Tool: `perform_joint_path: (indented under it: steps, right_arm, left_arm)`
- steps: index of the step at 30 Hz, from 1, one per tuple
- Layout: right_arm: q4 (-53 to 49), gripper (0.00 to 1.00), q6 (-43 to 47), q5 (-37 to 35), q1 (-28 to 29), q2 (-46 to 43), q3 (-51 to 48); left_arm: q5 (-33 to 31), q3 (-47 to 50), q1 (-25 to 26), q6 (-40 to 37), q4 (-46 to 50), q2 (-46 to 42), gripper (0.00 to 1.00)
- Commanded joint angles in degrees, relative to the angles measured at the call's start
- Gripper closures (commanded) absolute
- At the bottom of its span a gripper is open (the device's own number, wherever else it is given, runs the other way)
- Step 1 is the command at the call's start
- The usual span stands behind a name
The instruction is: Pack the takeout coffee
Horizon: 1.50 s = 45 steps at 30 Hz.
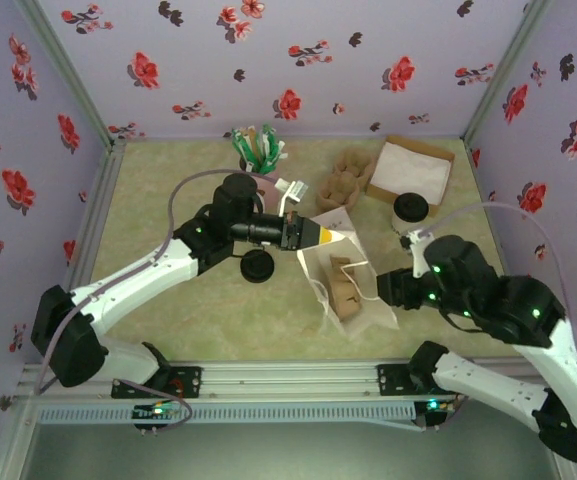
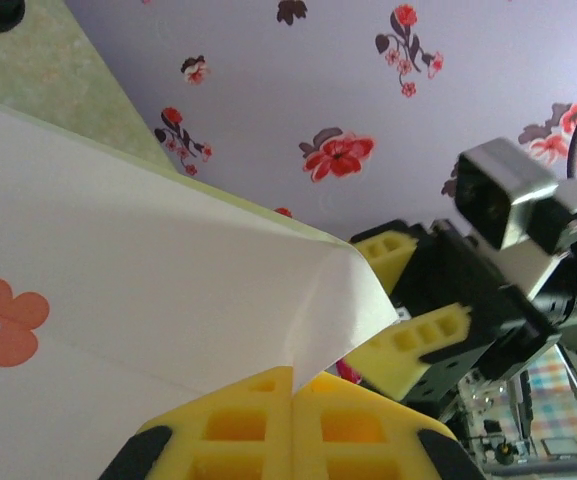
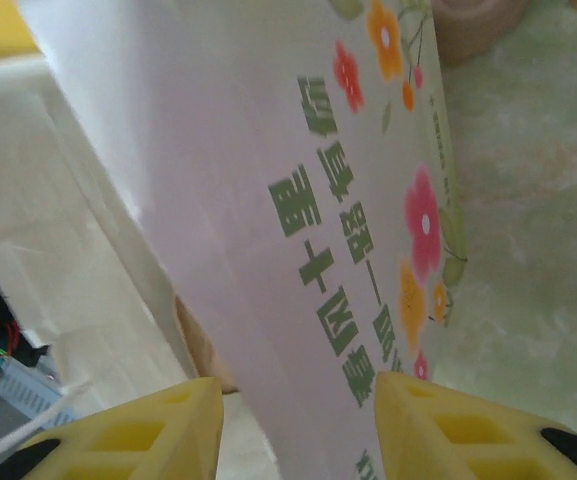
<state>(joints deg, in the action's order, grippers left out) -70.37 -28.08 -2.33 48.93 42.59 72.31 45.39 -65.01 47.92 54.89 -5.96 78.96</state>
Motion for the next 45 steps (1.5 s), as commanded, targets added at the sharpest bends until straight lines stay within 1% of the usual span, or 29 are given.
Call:
perform_joint_path:
  steps: [1,4,7,9,10,12,15,16,18,21,25,28,30,32,34,37,39,42,45]
  right_arm:
    - [0.5,0.57,-4.5,0.8,0.5,-0.1,0.5]
    - [5.8,0.57,-10.5,0.5,0.6,-3.4,-1.0]
    - [4.4,0.55,-14.0,0.8,1.2,-1.4,0.1]
    - [6.6,0.52,-15.6,0.0,4.0,-0.8,-1.6]
    - [7.2,0.51,-16.0,-2.2,6.0,-0.6,-2.4]
    - [7.0,0.5,-15.9,-10.0,11.7,0.6,-3.2]
    - [5.2,0.51,-14.5,-20.8,19.3,4.7,-1.9]
    - [4.6,0.51,-14.2,-23.0,20.9,6.1,-1.6]
    - [4.9,0.53,-12.9,-25.6,22.6,8.2,-1.6]
    - [5.8,0.56,-11.5,-28.7,22.8,8.8,-3.7]
    - [6.0,0.6,-9.9,-30.9,22.8,8.6,-5.0]
    - [6.2,0.61,-10.0,-32.0,22.8,8.0,-6.5]
    - [6.7,0.58,-10.2,-31.9,22.7,7.3,-7.3]
    - [4.7,0.55,-11.2,-31.9,22.8,5.9,-5.4]
    - [4.0,0.53,-12.3,-30.7,22.7,2.5,-3.6]
    - [1.9,0.45,-15.2,-28.5,22.7,-3.0,-2.0]
    - [-0.5,0.45,-16.4,-26.5,22.7,-4.2,-1.8]
    - [-3.1,0.45,-17.9,-23.8,22.7,-3.3,-3.6]
    - [-0.1,0.46,-18.4,-22.1,22.7,-3.2,-6.9]
  left_arm:
    - [-2.0,1.5,-0.4,4.4,-4.8,-1.3,1.0]
    - [-3.6,2.4,-0.3,5.8,-5.1,-0.9,1.0]
    - [-5.9,3.3,-0.4,6.1,-4.7,-1.3,1.0]
    - [-7.5,4.1,-0.4,6.2,-4.7,-1.8,1.0]
    - [-8.3,4.6,-0.3,6.5,-5.0,-2.0,1.0]
    - [-9.5,6.1,-0.4,7.6,-6.8,-2.4,1.0]
    - [-10.3,7.6,-0.3,8.8,-8.9,-2.8,1.0]
    - [-10.3,7.7,-0.4,9.1,-9.3,-2.8,1.0]
    - [-9.6,7.9,-0.3,8.7,-10.0,-3.1,1.0]
    - [-9.2,8.5,0.3,6.8,-10.0,-3.9,1.0]
    - [-9.1,8.6,2.3,2.7,-8.2,-4.9,1.0]
    - [-9.4,9.5,3.0,3.1,-9.7,-5.2,1.0]
    - [-9.5,9.3,3.0,2.8,-8.8,-5.2,1.0]
    - [-10.5,9.1,3.1,2.7,-7.5,-5.4,1.0]
    - [-12.1,9.5,3.1,3.2,-7.1,-5.7,1.0]
    - [-14.0,9.6,3.1,3.7,-6.5,-5.9,1.0]
    - [-14.7,9.8,3.1,3.8,-6.7,-5.8,1.0]
    - [-15.5,10.2,3.0,4.1,-7.3,-5.7,1.0]
    - [-15.6,10.4,3.0,4.5,-8.1,-5.5,1.0]
